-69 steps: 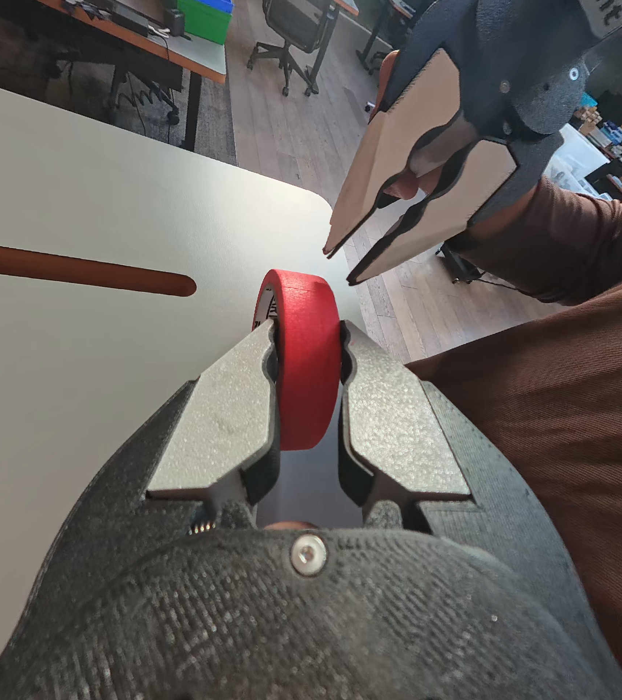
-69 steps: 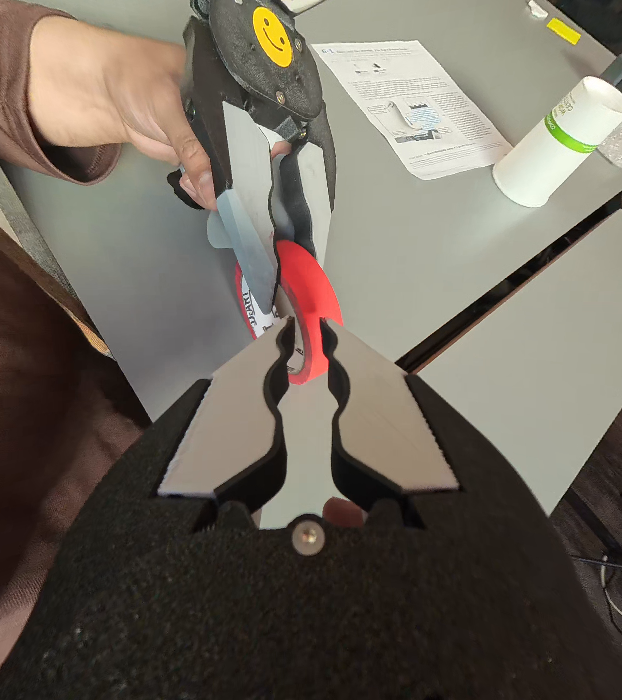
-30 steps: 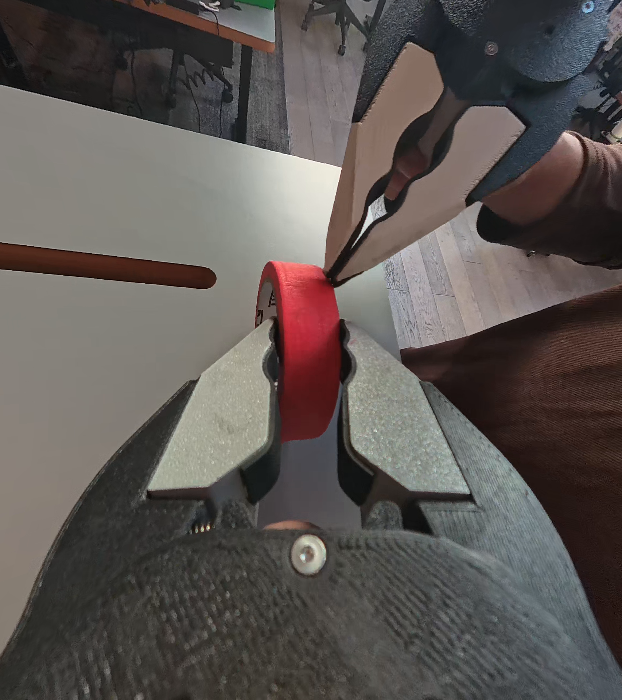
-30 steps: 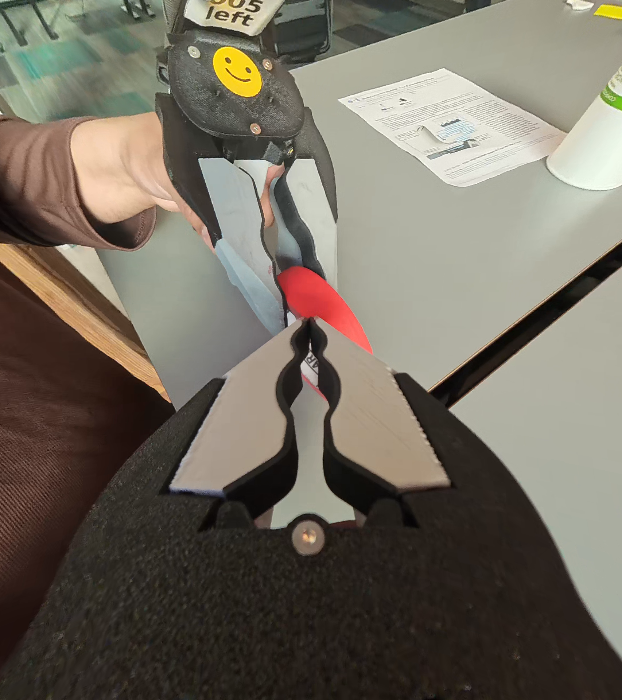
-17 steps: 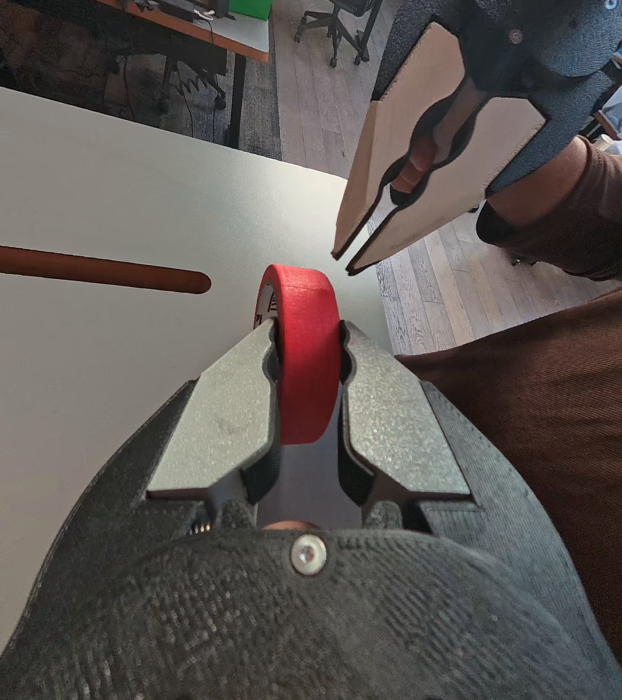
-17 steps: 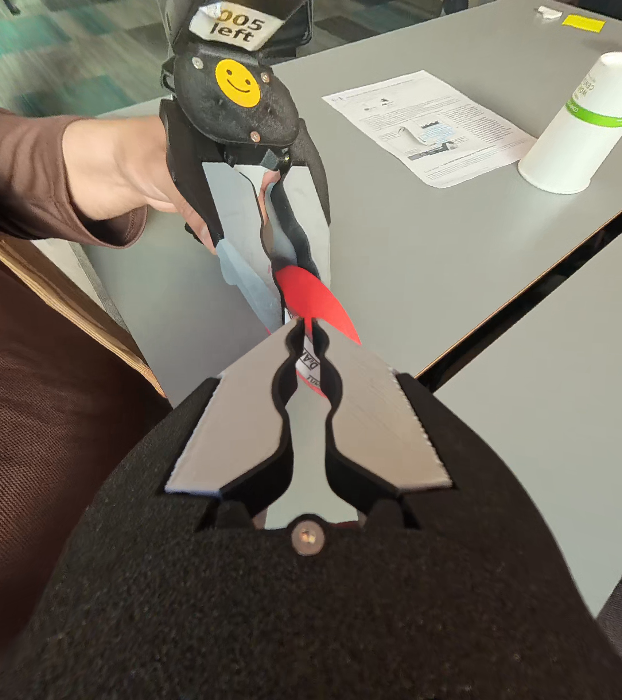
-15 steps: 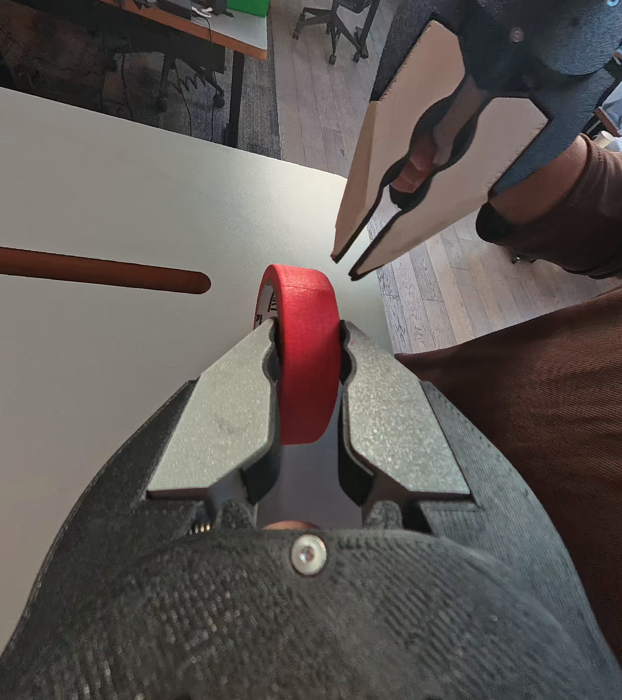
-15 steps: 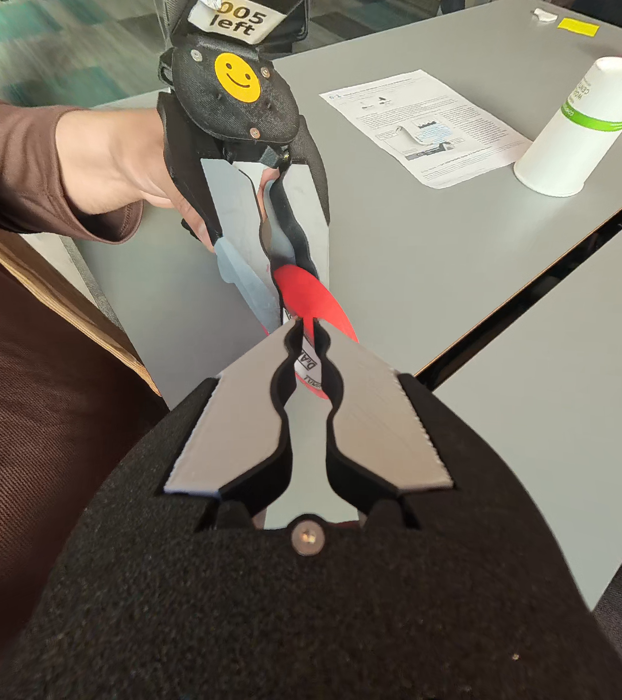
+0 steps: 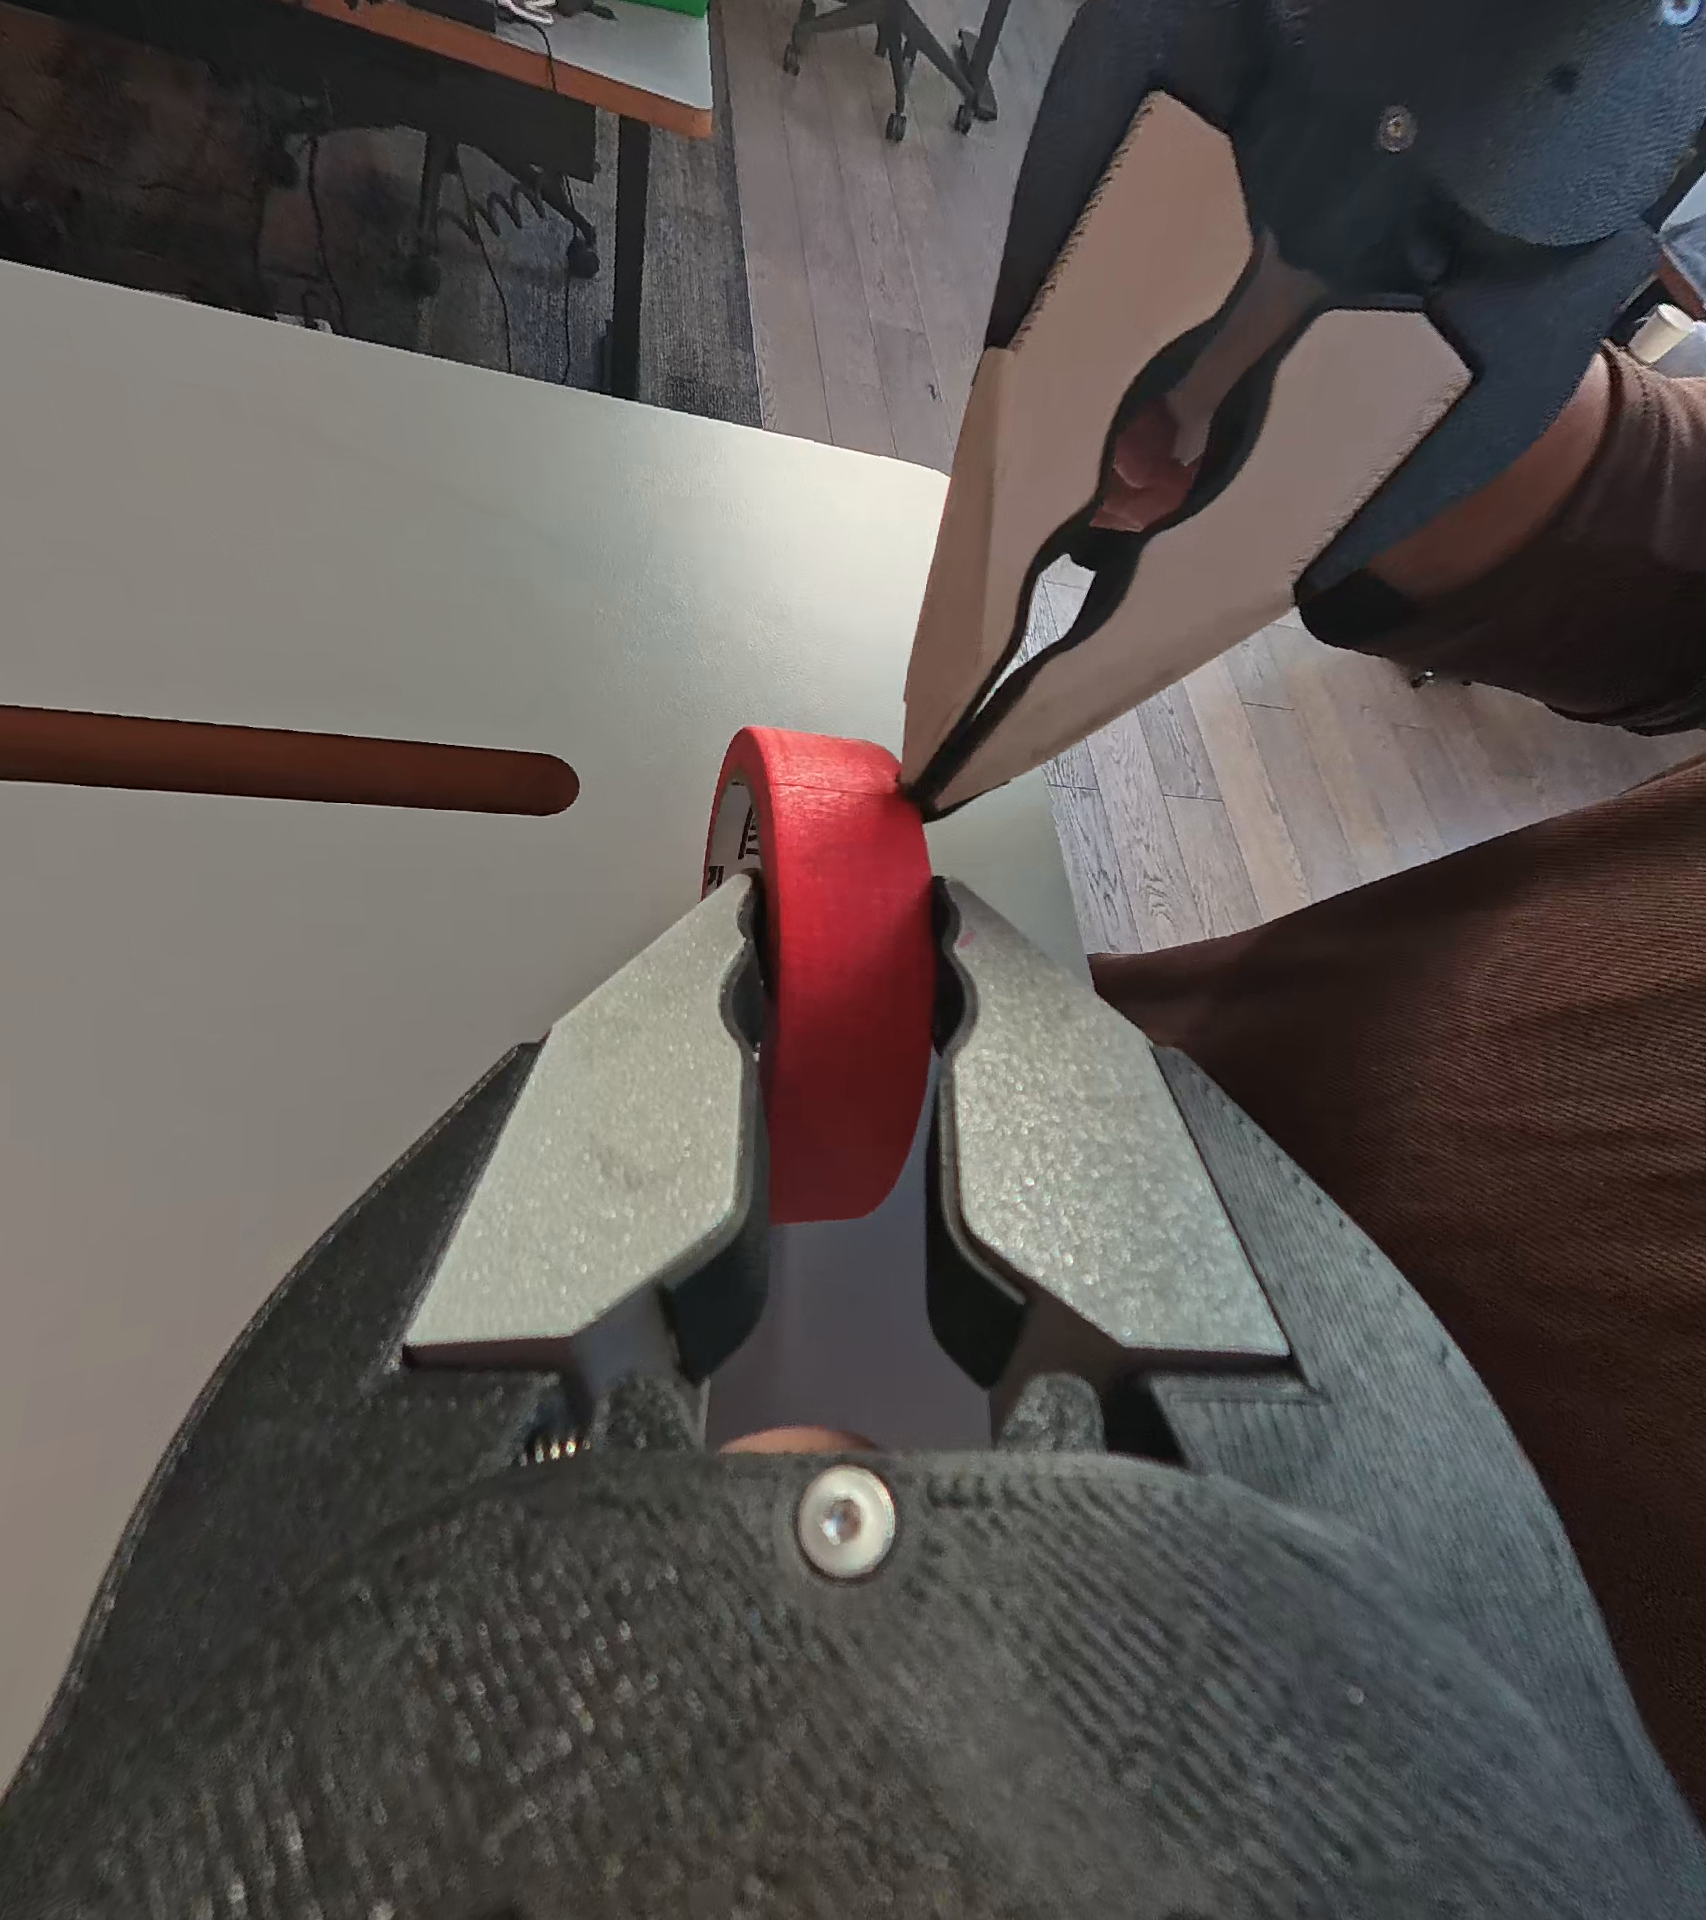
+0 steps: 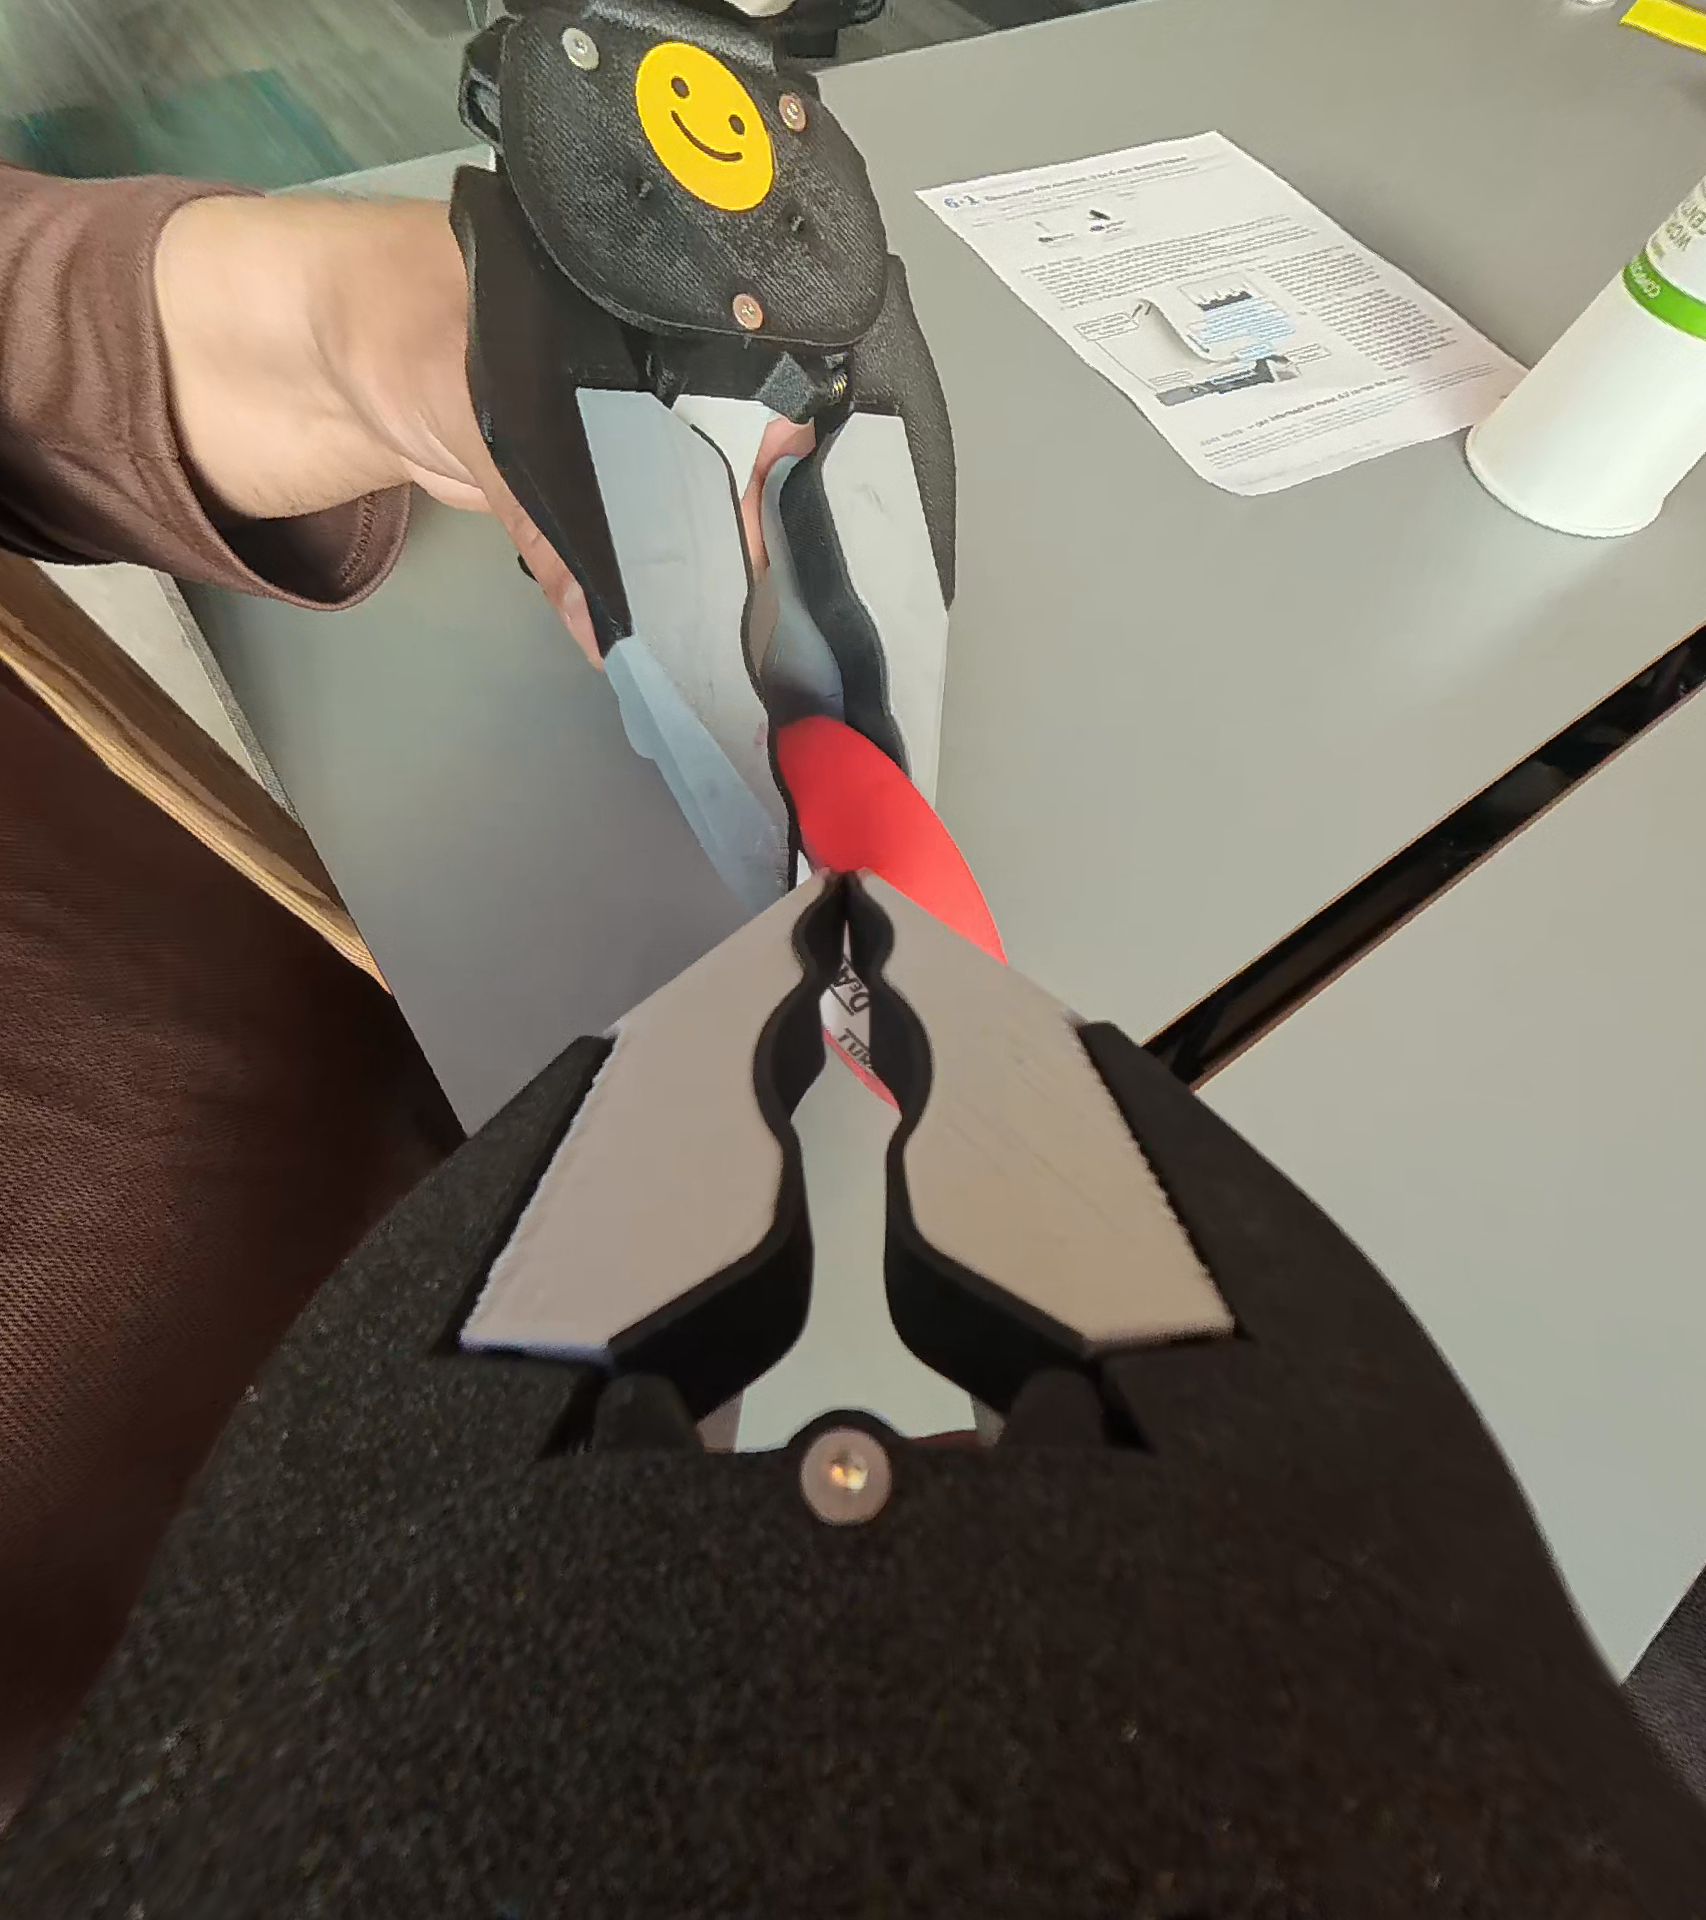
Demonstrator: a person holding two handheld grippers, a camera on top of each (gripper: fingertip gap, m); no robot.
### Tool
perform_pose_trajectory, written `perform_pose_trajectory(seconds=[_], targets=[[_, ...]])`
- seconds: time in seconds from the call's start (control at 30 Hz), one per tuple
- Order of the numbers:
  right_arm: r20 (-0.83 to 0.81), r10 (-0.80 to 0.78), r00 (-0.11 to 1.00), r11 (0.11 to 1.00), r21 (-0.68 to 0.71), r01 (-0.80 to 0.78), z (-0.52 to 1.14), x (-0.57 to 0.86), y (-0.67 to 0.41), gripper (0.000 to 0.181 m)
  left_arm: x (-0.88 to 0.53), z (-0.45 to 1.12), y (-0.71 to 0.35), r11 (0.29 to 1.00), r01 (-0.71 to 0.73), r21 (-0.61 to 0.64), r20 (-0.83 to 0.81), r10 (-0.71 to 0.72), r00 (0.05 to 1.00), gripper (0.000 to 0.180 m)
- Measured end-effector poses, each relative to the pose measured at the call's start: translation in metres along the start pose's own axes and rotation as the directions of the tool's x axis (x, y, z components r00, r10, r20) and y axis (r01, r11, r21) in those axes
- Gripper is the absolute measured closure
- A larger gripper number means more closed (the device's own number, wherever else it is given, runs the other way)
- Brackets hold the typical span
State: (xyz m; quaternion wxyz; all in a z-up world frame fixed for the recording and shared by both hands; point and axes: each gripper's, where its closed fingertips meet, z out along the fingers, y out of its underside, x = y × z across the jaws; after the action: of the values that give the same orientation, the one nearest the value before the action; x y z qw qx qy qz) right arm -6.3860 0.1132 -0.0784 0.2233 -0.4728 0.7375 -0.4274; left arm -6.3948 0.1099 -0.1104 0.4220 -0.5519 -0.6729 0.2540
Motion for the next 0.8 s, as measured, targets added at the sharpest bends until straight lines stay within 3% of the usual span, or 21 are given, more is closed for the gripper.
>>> perform_pose_trajectory(seconds=[0.2, 0.33, 0.47, 0.8], targets=[[-0.057, -0.002, 0.998, 1.0, 0.01, 0.003, 0.003, 0.004, -0.002, 0.181, -0.003, -0.003, 0.0, 1.0, 0.011, 0.007, 0.012, -0.011, 1.0, 0.152], [-0.197, -0.016, 0.98, 1.0, 0.019, 0.02, -0.003, 0.025, -0.005, 0.181, -0.002, -0.004, 0.001, 1.0, 0.007, 0.012, 0.013, -0.007, 1.0, 0.151], [-0.096, 0.055, 0.994, 0.995, 0.091, -0.046, -0.013, 0.021, -0.015, 0.181, -0.002, -0.004, 0.001, 1.0, 0.008, 0.024, 0.019, -0.009, 1.0, 0.152], [-0.049, 0.055, 0.997, 0.998, 0.023, -0.053, -0.005, 0.006, -0.004, 0.176, 0.001, -0.003, 0.002, 0.999, -0.028, 0.018, 0.059, 0.026, 0.998, 0.152]])
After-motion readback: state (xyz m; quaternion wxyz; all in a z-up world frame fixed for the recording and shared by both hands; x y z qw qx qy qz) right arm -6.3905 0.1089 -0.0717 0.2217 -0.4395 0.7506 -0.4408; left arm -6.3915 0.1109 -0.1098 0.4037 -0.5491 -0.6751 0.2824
